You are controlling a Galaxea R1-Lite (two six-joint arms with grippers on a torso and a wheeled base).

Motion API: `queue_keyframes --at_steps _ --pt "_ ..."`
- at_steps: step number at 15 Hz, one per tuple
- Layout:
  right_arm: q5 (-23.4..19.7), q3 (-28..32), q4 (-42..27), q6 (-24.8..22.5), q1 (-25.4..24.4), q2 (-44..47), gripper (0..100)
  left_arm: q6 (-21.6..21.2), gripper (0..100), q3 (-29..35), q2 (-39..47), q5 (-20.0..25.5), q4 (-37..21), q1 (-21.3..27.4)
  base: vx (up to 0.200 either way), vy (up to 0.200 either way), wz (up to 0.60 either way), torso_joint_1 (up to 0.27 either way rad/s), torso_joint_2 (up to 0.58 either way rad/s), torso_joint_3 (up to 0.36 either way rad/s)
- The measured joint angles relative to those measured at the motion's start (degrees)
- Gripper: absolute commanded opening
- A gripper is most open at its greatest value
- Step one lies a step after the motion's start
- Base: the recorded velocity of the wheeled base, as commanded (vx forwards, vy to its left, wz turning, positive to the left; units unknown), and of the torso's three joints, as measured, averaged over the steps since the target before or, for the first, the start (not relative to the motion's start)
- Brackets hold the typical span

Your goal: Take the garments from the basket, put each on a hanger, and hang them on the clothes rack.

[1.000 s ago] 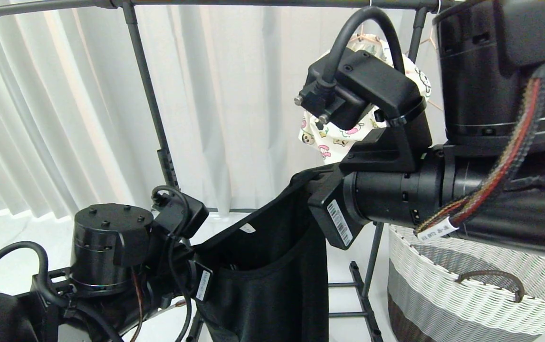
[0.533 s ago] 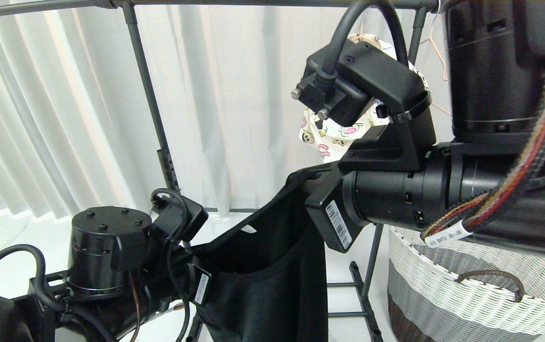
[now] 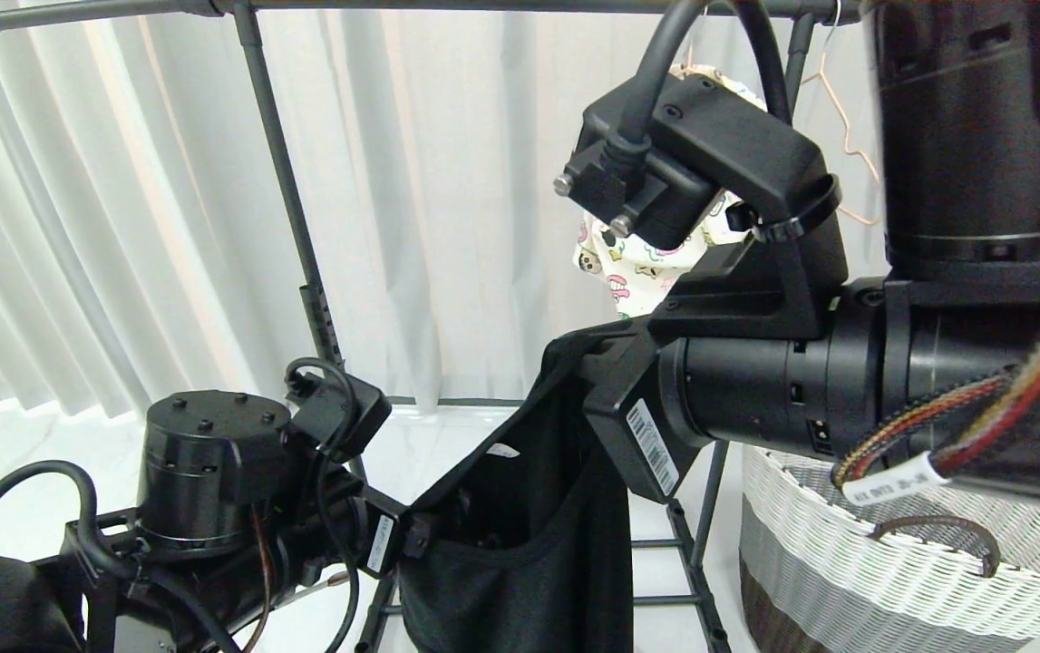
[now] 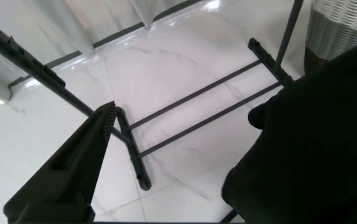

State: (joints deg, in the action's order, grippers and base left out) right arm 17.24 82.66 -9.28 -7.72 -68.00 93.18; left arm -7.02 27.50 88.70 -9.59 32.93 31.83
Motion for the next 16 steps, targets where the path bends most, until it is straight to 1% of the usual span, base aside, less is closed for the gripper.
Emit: queue_keyframes --at_steps 1,2,8,9,11,13,16 --pt "0.0 -0.1 -0.1 0.0 0.0 -0.2 0 0.0 100 -0.1 0.1 0.2 0.0 -0.1 0.0 0.0 0.0 0.0 0.0 0.0" --pt "0.0 -0.3 -0.1 0.0 -0.1 -0.4 0 0.0 0 -0.1 0.1 0.4 0.1 -0.1 0.0 0.0 0.0 0.0 0.0 0.0" --pt "0.3 -1.4 -0.2 0.3 0.6 -0.8 0 -0.5 0 -0.3 -0.1 -0.1 0.1 -0.2 0.0 0.0 0.0 0.0 0.0 0.0" --pt "0.4 -2.3 -0.3 0.3 1.2 -1.1 0 -1.4 0 -0.4 -0.5 -0.2 0.2 -0.1 0.0 0.0 0.0 0.0 0.0 0.0" --pt "1.3 -5.8 -2.4 0.3 2.7 -2.8 0 -5.3 0 -0.8 -2.3 0.2 0.2 -0.1 0.0 0.0 0.0 0.0 0.0 0.0" --pt "3.0 -9.4 -3.9 0.4 4.3 -5.1 0 -6.9 0 1.2 -4.6 0.8 -0.8 -0.2 0.0 0.0 0.0 0.0 0.0 0.0" --pt "3.3 -15.1 -4.3 0.4 9.4 -9.8 0 -8.1 0 8.9 -6.9 2.1 -10.5 0.2 0.0 0.0 0.0 0.0 0.0 0.0"
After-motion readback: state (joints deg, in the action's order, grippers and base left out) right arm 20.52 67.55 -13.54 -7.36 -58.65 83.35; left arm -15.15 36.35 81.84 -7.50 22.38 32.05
